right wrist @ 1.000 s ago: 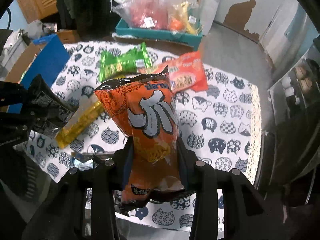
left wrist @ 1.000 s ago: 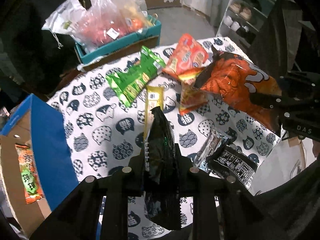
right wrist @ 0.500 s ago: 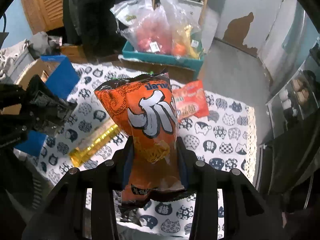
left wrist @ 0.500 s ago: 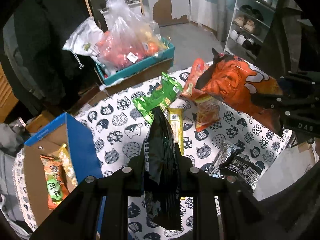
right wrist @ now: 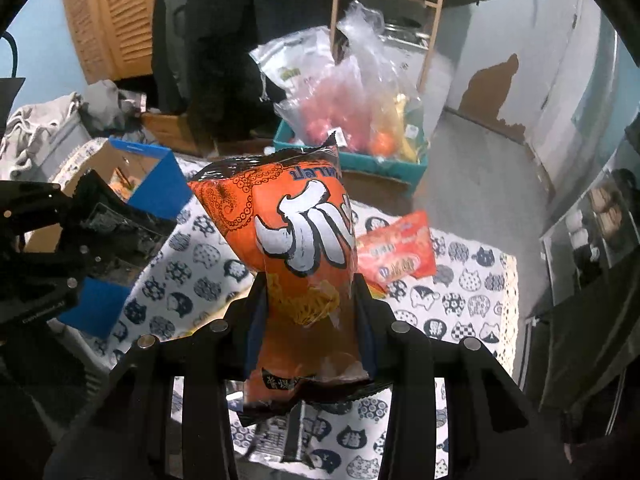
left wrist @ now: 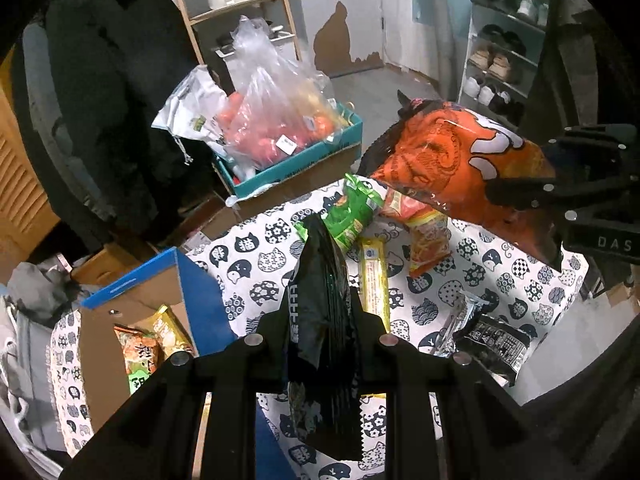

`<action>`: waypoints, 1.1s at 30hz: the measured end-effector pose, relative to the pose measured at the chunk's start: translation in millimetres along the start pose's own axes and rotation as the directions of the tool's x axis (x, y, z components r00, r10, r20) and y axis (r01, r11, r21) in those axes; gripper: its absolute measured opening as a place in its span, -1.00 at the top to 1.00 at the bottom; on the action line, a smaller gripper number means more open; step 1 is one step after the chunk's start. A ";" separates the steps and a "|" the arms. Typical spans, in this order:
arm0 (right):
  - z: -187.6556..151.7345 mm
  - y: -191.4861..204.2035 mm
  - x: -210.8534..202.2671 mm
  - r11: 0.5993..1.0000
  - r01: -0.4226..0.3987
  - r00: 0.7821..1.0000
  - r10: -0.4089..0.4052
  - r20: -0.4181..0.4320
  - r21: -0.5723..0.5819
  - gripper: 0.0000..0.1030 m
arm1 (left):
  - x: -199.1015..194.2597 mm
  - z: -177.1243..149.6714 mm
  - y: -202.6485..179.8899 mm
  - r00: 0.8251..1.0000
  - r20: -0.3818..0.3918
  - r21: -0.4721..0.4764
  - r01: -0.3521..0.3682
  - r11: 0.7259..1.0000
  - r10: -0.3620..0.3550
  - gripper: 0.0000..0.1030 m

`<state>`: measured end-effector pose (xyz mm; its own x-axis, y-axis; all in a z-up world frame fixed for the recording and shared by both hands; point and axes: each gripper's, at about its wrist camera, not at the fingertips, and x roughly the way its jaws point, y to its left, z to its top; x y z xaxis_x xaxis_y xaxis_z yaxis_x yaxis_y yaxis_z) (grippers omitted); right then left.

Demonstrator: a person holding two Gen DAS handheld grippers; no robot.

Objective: Organize snacks
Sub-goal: 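Carry both packets over the cardboard box and release them inside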

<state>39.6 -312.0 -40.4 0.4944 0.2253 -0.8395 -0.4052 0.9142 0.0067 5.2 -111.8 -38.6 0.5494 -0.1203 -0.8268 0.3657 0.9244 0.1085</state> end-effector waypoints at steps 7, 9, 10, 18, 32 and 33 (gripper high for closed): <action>15.5 21.6 -1.3 0.999 -0.030 0.999 0.030 0.017 -0.015 0.27 | -16.5 -5.0 20.2 1.000 0.022 -0.024 -0.006 1.000 0.006 0.58; 20.6 29.0 0.3 0.999 -0.039 0.999 0.040 0.016 -0.020 0.27 | -19.1 -7.8 27.4 1.000 0.023 -0.036 -0.004 0.999 0.004 0.58; 23.7 34.6 1.4 0.999 -0.046 0.999 0.046 0.016 -0.025 0.27 | -20.4 -10.0 32.7 1.000 0.022 -0.046 -0.007 0.999 0.008 0.58; 46.0 88.1 13.7 0.990 -0.095 0.995 0.096 -0.003 -0.102 0.27 | -29.4 -27.0 66.9 0.999 0.022 -0.099 -0.031 0.995 0.033 0.58; 82.9 173.2 44.1 0.971 -0.172 0.985 0.164 -0.060 -0.167 0.27 | -41.1 -60.0 146.8 0.996 0.014 -0.237 -0.080 0.968 0.086 0.58; 85.9 180.0 46.8 0.969 -0.177 0.984 0.168 -0.064 -0.172 0.27 | -41.9 -63.2 153.4 0.996 0.013 -0.250 -0.084 0.965 0.090 0.58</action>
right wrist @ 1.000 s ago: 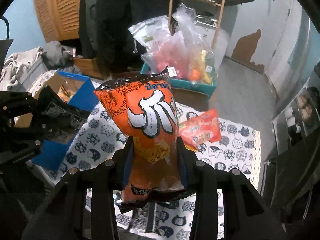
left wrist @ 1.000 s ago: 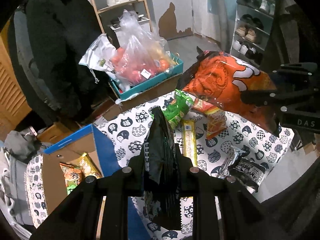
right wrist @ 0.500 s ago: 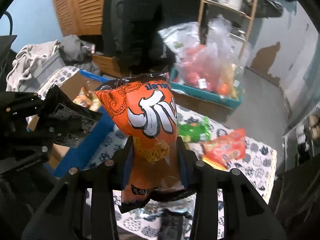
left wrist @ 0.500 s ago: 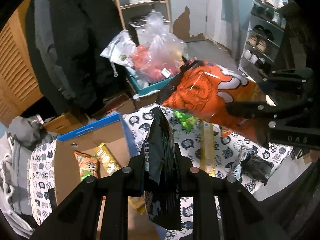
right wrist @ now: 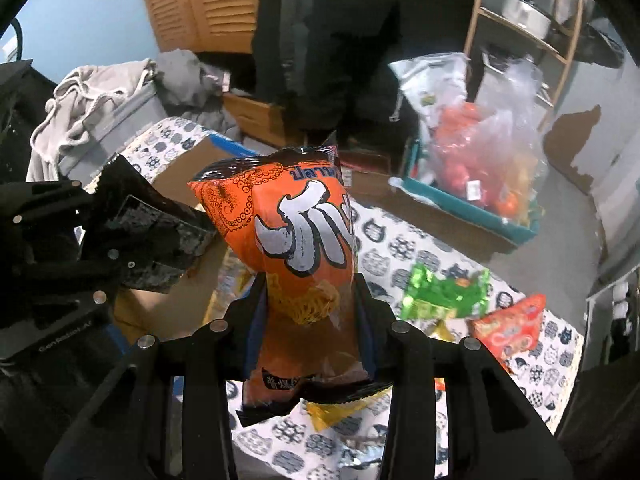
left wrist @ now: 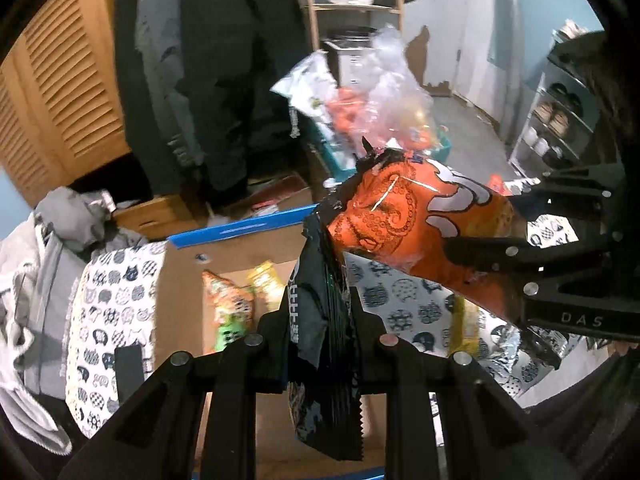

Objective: Organize snacks
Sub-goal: 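Carry both packets over the cardboard box and release them inside, then move both tools back toward the remaining snacks on the table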

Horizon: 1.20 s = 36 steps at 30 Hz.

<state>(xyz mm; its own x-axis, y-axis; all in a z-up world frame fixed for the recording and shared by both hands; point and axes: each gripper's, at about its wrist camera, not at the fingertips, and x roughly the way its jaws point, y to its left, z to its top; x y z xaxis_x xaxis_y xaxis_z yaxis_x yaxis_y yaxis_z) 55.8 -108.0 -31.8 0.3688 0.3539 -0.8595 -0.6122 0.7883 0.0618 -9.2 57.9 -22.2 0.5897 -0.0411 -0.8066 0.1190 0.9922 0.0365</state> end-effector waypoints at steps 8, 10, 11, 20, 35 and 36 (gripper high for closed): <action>21.1 28.3 24.3 0.999 -0.045 0.998 0.045 -0.035 0.000 0.27 | 7.0 -18.9 39.9 0.999 -0.032 -0.067 -0.029 0.997 0.027 0.58; 25.1 36.9 31.0 0.999 -0.047 0.998 0.046 -0.046 -0.012 0.27 | 9.9 -23.1 48.1 0.998 -0.044 -0.079 -0.037 0.996 0.034 0.58; 26.3 40.3 33.6 0.999 -0.050 0.998 0.049 -0.050 -0.015 0.27 | 11.0 -24.5 51.4 0.998 -0.046 -0.084 -0.041 0.996 0.038 0.58; 37.6 63.4 61.0 0.998 -0.056 0.993 0.052 -0.104 -0.039 0.26 | 22.8 -35.4 75.5 0.995 -0.084 -0.132 -0.060 0.989 0.049 0.57; 43.1 63.2 66.7 0.997 -0.076 0.993 0.077 -0.091 0.016 -0.38 | 20.9 -33.8 76.5 0.992 -0.078 -0.124 -0.105 0.987 0.095 -0.16; 42.4 61.2 65.9 0.997 -0.073 0.993 0.074 -0.092 0.019 -0.38 | 20.9 -33.2 75.5 0.993 -0.078 -0.122 -0.103 0.987 0.094 -0.17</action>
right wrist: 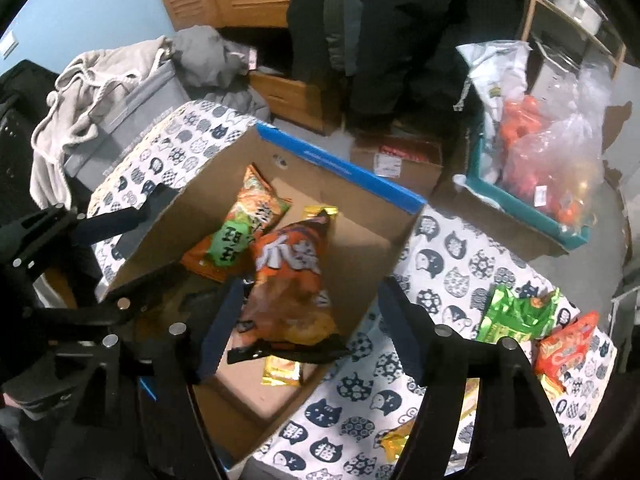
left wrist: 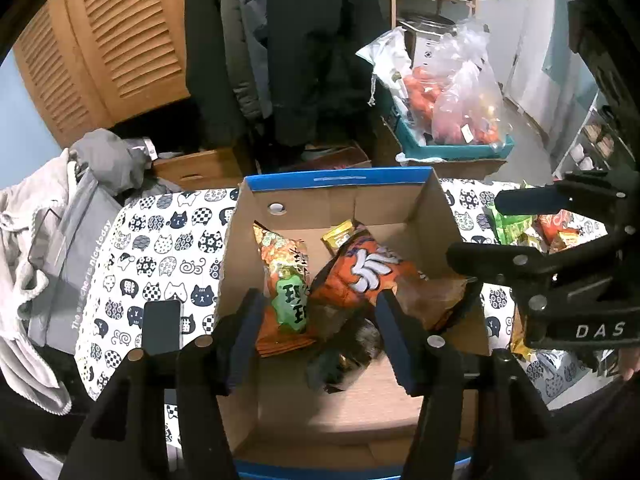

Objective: Organize snacks
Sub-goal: 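Move both tools back toward the remaining snacks on the table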

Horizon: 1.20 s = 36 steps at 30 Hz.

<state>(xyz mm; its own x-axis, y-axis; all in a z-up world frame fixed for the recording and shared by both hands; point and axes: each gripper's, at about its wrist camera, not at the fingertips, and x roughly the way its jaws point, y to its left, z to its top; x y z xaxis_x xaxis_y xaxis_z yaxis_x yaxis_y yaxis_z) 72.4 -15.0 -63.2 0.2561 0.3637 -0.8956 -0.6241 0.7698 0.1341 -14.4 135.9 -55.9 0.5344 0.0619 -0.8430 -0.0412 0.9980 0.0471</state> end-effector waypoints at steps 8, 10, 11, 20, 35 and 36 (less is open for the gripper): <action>-10.9 -13.0 -13.9 0.999 0.050 0.999 -0.050 0.000 0.006 -0.52 | -4.0 3.5 -12.1 1.000 0.005 0.021 0.013 1.000 -0.014 -0.27; -15.0 -16.5 -18.2 0.998 0.063 0.998 -0.063 0.004 0.002 -0.54 | -5.4 4.9 -16.6 1.000 0.005 0.026 0.027 0.999 -0.027 -0.30; -17.3 -18.5 -20.3 0.998 0.070 0.998 -0.070 0.005 0.000 -0.55 | -5.5 5.5 -18.8 1.000 0.005 0.030 0.031 0.999 -0.031 -0.35; -45.6 -47.0 -33.2 0.992 0.120 0.992 -0.119 -0.040 0.025 -0.56 | -6.6 8.9 -66.9 0.999 -0.005 0.159 0.054 0.986 -0.054 -0.39; -115.2 -128.1 -60.6 0.966 0.203 0.976 -0.188 -0.106 0.159 -0.57 | -7.8 11.4 -145.7 0.989 -0.052 0.279 0.150 0.949 -0.141 -0.44; -119.7 -132.3 -61.0 0.964 0.206 0.975 -0.190 -0.112 0.167 -0.57 | -6.9 10.7 -150.6 0.987 -0.059 0.285 0.158 0.945 -0.148 -0.44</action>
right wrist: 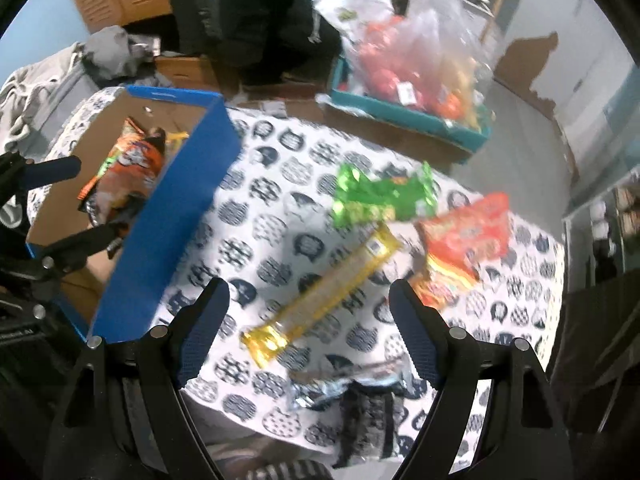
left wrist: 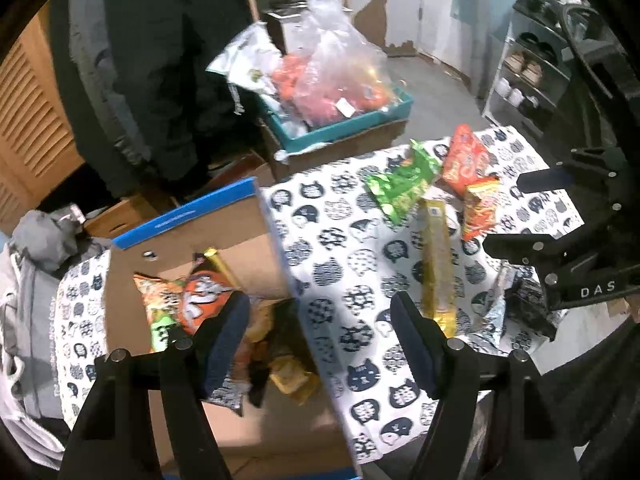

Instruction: Organize snacks

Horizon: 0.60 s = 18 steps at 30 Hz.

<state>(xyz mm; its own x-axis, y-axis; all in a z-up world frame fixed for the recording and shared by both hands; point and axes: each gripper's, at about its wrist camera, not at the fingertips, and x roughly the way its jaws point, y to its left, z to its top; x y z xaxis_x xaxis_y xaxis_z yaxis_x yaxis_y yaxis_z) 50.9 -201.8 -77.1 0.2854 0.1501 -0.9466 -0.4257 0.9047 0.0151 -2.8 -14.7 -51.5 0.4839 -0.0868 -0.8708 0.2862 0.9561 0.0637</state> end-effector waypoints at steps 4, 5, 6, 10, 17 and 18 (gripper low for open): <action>-15.7 -19.4 6.3 1.000 0.010 1.000 -0.009 -0.026 0.026 -0.57 | 9.9 2.5 -23.0 0.999 -0.029 0.040 0.034 0.999 -0.033 -0.44; -19.7 -24.0 8.1 0.999 0.010 0.999 -0.009 -0.032 0.031 -0.57 | 12.1 2.6 -28.2 0.999 -0.033 0.048 0.038 0.998 -0.036 -0.44; -24.6 -29.2 9.8 0.999 0.011 0.999 -0.010 -0.039 0.036 -0.57 | 15.5 2.7 -35.0 0.998 -0.039 0.058 0.046 0.997 -0.043 -0.44; -41.7 -45.0 18.8 0.998 0.022 0.998 -0.018 -0.068 0.056 -0.57 | 30.3 -3.0 -54.2 0.995 -0.077 0.093 0.069 0.993 -0.062 -0.44; -81.8 -67.2 44.3 0.996 0.029 0.986 -0.015 -0.165 0.088 -0.57 | 55.8 -15.2 -84.2 0.982 -0.167 0.114 0.109 0.988 -0.089 -0.44; -89.3 -70.7 50.9 0.995 0.031 0.982 -0.012 -0.191 0.095 -0.57 | 57.6 -16.5 -89.1 0.982 -0.169 0.122 0.110 0.986 -0.089 -0.44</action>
<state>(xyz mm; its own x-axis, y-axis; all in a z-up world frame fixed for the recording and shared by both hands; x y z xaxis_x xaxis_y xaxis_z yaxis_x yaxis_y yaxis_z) 18.8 -293.8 -155.1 0.1211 0.0603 -0.9908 -0.3334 0.9426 0.0167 -14.0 -100.3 -115.3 0.3101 -0.1226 -0.9428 0.4360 0.8995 0.0264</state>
